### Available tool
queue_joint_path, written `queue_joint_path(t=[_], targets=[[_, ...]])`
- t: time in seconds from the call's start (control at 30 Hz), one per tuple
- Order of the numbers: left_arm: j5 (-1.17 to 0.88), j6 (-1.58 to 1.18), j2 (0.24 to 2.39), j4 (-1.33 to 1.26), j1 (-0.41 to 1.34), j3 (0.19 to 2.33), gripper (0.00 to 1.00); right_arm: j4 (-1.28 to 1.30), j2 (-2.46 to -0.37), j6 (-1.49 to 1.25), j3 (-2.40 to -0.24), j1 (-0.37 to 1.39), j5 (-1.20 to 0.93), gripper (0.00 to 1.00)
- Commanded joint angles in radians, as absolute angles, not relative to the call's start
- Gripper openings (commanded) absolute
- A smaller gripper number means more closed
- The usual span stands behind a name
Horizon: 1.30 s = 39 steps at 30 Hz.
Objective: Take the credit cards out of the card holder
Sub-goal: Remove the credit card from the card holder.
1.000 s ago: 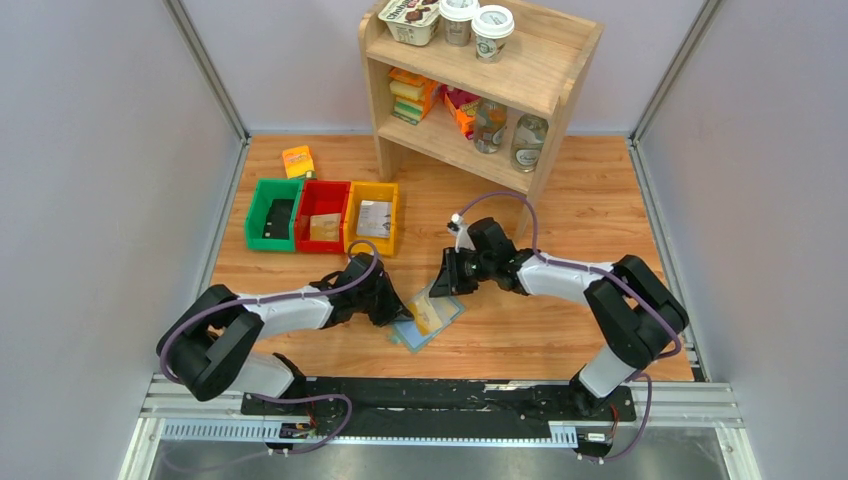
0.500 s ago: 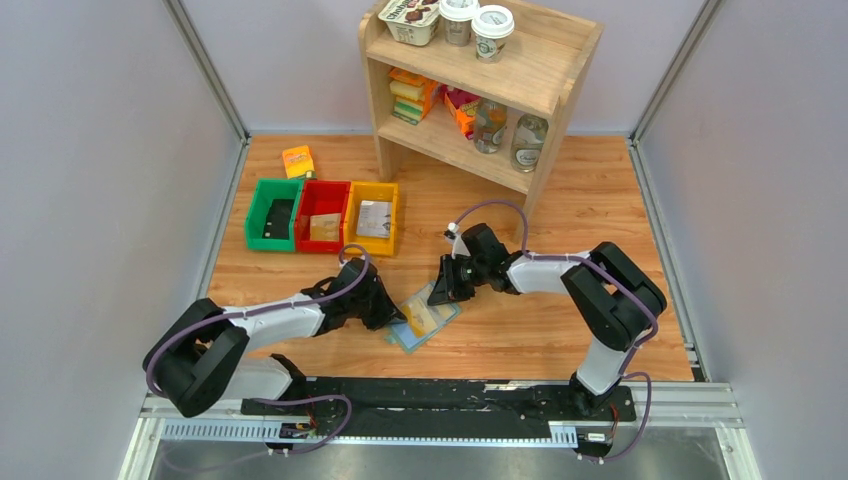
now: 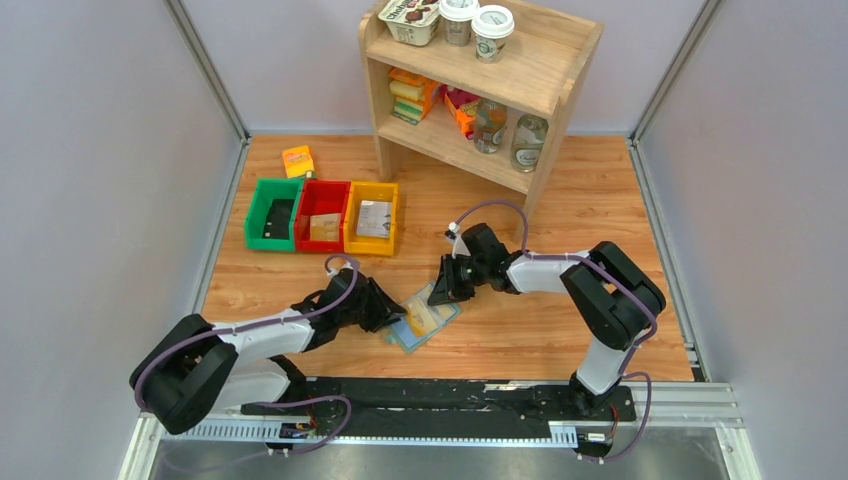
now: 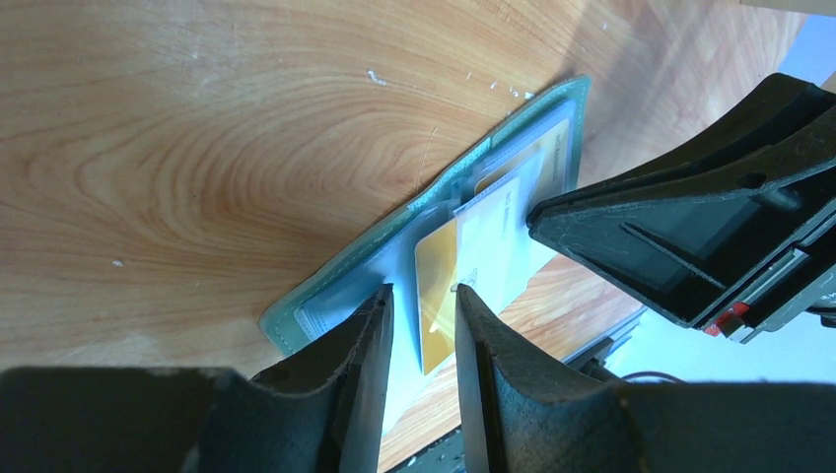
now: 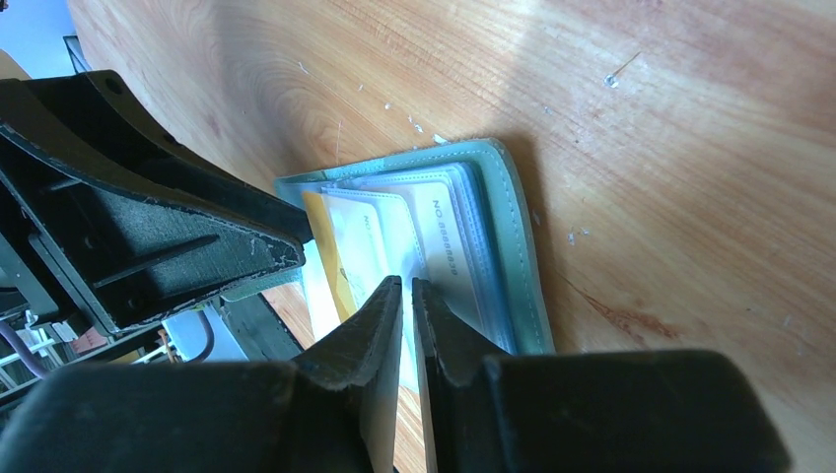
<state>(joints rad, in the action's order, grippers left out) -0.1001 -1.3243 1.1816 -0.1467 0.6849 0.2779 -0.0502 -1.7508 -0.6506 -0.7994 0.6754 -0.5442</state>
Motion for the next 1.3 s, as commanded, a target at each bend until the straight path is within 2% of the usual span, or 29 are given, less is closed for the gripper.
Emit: queue_joint_path(t=[0.0,0.4,0.63,0.83,0.9,1.27], targets=[[-0.049,-1.322,1.23,-0.192,0.68,0.252,0.38,-0.005,-1.786,-0.634,-0.792,0.673,-0.494,0.17],[-0.083,-1.275,1.31,-0.328,0.68,0.245,0.37,-0.005,-1.782,-0.634,-0.787,0.673,-0.495,0.17],[-0.091,-1.24,1.229,-0.411,0.68,0.229,0.23,-0.005,-1.781,-0.635,-0.784,0.673,-0.495,0.17],[-0.075,-1.216,1.131,-0.414,0.68,0.215,0.05,-0.006,-1.781,-0.637,-0.782,0.67,-0.494,0.17],[-0.075,-1.216,1.106,-0.384,0.68,0.218,0.0,-0.003,-1.782,-0.638,-0.781,0.669,-0.491,0.17],[-0.017,-1.239,0.838,0.092,0.68,0.21,0.0,-0.018,-1.764,-0.653,-0.762,0.65,-0.485,0.17]])
